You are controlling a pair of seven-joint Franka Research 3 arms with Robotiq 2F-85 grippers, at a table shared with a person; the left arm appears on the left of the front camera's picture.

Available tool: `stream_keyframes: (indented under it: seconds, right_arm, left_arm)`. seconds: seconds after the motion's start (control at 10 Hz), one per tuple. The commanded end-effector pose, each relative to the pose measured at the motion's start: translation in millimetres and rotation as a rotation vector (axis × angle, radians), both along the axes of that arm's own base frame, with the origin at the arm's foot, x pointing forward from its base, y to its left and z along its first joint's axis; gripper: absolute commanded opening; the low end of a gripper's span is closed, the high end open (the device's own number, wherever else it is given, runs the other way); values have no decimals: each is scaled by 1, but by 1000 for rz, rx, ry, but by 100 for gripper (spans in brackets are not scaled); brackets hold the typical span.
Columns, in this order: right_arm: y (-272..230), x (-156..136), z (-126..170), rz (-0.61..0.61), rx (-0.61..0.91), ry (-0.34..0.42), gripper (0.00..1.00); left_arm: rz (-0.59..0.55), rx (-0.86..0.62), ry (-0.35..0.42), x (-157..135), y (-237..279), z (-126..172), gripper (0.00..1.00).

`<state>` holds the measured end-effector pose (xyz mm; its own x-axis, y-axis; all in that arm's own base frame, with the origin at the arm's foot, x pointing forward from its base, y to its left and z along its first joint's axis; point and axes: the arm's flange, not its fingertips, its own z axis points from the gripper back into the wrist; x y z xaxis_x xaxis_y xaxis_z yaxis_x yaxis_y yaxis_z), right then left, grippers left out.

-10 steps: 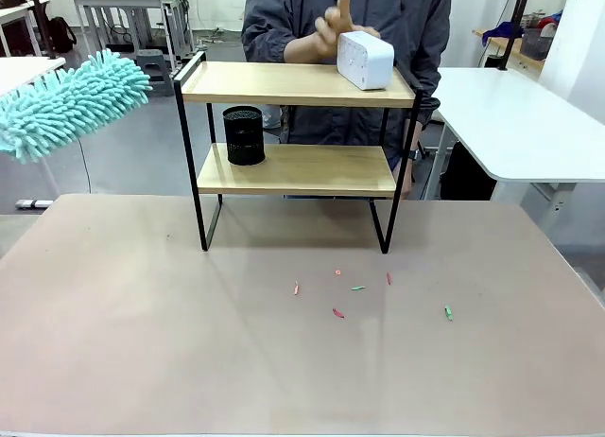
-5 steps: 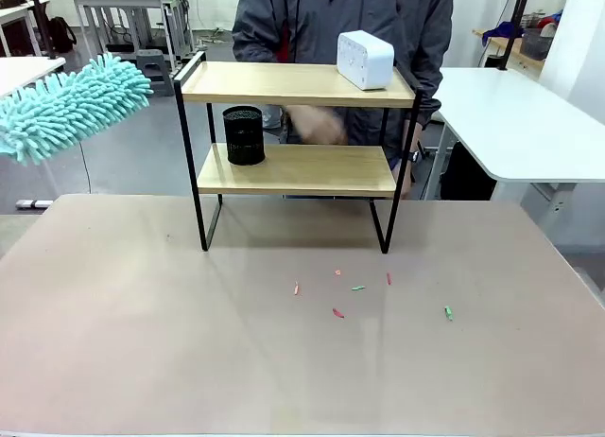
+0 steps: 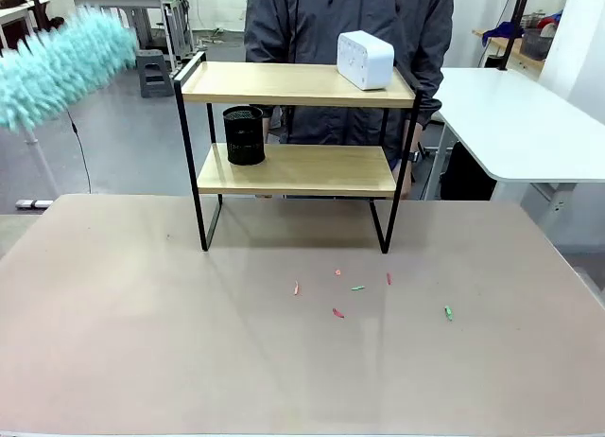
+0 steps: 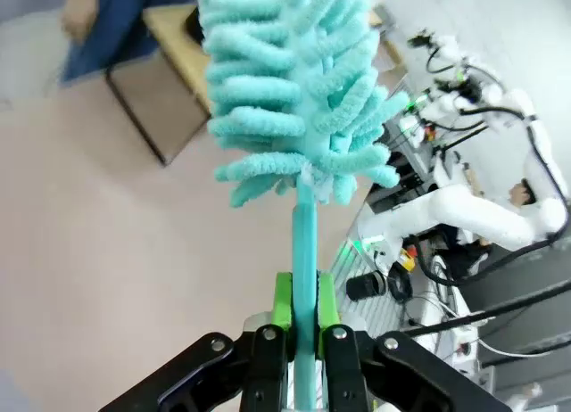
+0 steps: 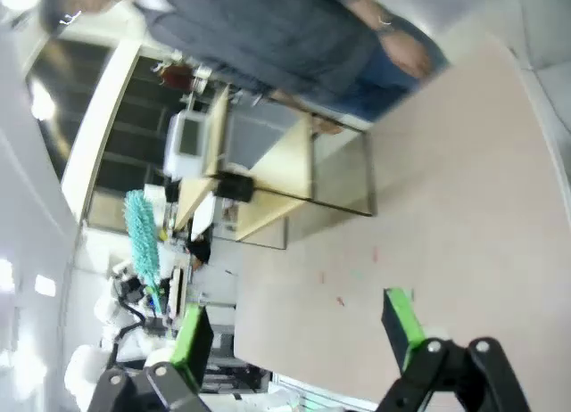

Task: Clean the shelf.
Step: Hand the Duster back to the human.

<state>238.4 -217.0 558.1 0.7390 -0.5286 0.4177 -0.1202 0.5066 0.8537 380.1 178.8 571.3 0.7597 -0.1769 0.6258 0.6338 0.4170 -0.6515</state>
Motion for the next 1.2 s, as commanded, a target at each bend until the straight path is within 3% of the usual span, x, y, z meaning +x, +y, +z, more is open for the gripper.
stream_keyframes:
  seconds: [0.0,0.2,0.4,0.5,0.6,0.7,0.8,0.9,1.1]
  right_arm:
    - [81,39,54,251,-80,-123,100]
    - [182,38,38,571,-230,-56,100]
    - [235,9,-5,812,-287,-11,100]
    - [213,31,43,588,-215,-23,100]
    - [213,31,43,588,-215,-23,100]
    - [213,31,43,588,-215,-23,100]
    - [237,22,21,686,-235,0,100]
    - [246,39,27,663,-282,18,100]
    - [302,79,47,840,-299,-37,100]
  left_arm:
    - [-179,47,-194,-33,-49,33,12]
    - [-500,258,-121,-39,-115,42,12]
    - [-946,553,81,-25,-190,32,12]
    - [-1038,649,167,-15,-214,17,12]
    - [-635,314,-4,-46,-181,41,12]
    - [-635,314,-4,-46,-181,41,12]
    - [-780,408,79,-29,-228,14,12]
    - [-1002,400,76,-21,-244,13,12]
    - [-1282,475,104,-5,-287,21,12]
